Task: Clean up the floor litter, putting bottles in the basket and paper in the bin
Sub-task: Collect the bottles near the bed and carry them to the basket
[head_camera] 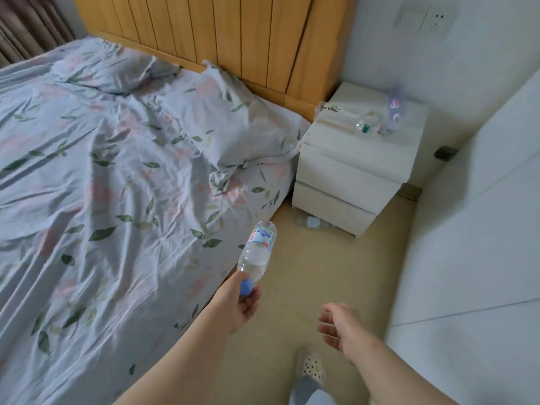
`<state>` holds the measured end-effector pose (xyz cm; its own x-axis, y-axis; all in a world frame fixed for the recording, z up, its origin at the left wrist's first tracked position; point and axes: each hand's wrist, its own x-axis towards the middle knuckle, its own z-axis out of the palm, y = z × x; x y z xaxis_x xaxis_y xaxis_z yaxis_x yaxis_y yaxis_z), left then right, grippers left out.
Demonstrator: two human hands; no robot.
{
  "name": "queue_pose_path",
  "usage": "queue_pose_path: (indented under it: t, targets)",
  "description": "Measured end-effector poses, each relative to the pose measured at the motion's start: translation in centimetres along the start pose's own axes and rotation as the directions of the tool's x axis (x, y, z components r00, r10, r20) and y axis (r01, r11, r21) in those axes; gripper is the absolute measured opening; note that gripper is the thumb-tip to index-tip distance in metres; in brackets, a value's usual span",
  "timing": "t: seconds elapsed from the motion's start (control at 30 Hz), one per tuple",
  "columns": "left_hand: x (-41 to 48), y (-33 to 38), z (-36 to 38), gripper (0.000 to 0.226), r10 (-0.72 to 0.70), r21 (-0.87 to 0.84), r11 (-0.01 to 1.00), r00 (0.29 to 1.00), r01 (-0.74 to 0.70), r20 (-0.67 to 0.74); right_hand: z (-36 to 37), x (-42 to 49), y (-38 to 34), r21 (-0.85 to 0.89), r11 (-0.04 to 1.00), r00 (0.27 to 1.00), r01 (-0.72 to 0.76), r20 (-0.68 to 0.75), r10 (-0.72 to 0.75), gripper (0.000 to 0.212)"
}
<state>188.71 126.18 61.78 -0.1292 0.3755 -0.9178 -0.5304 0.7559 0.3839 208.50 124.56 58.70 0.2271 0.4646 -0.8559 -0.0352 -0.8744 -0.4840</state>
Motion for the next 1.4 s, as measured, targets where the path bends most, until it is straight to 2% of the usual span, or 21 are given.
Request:
queue_pose_path:
  t: [0.13,0.27,0.53,0.7,0.87,0.97,1.07,1.23,1.33,1.4]
  targets:
    - [1.9,2.1,6.2,0.009,-0.024,-0.058,0.998,1.0,0.024,-0.01,-3.0,3.8,-5.4,-0.068,0.998,1.0,0.004,-0.003,-0.005,0.014]
    - [4.4,3.9,10.6,0.021,-0.066,-0.116,0.991,0.997,0.061,-0.039,-4.5,7.3,-10.3,-0.138,0.99,1.0,-0.009,0.013,0.011,0.014]
    - [13.9,9.4,16.4,0.021,-0.2,-0.223,0.958,0.978,0.183,-0.058,-3.7,15.4,-20.9,-0.324,0.946,0.999,0.021,0.031,-0.011,0.012]
    - [20.1,13.3,19.4,0.021,-0.277,-0.205,0.948,0.95,0.245,-0.146,-2.0,22.4,-27.1,-0.544,0.835,0.996,0.078,0.074,-0.045,0.015]
    - [25.1,13.7,21.9,0.02,-0.333,-0.134,0.941,0.921,0.311,-0.202,0.5,28.9,-30.0,-0.635,0.765,0.987,0.107,0.162,-0.003,0.014]
    - [29.3,12.8,23.1,0.019,-0.306,-0.151,0.95,0.916,0.275,-0.26,2.8,33.8,-30.0,-0.75,0.65,0.97,0.122,0.228,0.081,0.012]
    - [33.9,11.0,24.4,0.019,-0.311,-0.242,0.939,0.904,0.244,-0.294,5.0,39.2,-28.7,-0.845,0.512,0.954,0.154,0.263,0.146,0.013]
    - [41.3,7.1,25.2,0.024,-0.352,-0.361,0.903,0.881,0.232,-0.315,7.7,47.9,-27.3,-0.905,0.278,0.931,0.322,0.356,0.079,0.011]
    - [45.6,5.2,25.3,0.026,-0.315,-0.394,0.903,0.889,0.172,-0.333,8.6,54.1,-26.0,-0.946,0.083,0.95,0.313,0.311,-0.032,0.028]
    - [49.2,3.8,25.1,0.028,-0.244,-0.314,0.941,0.901,0.129,-0.359,9.6,58.8,-24.7,-0.958,0.008,0.957,0.286,0.285,-0.054,0.037]
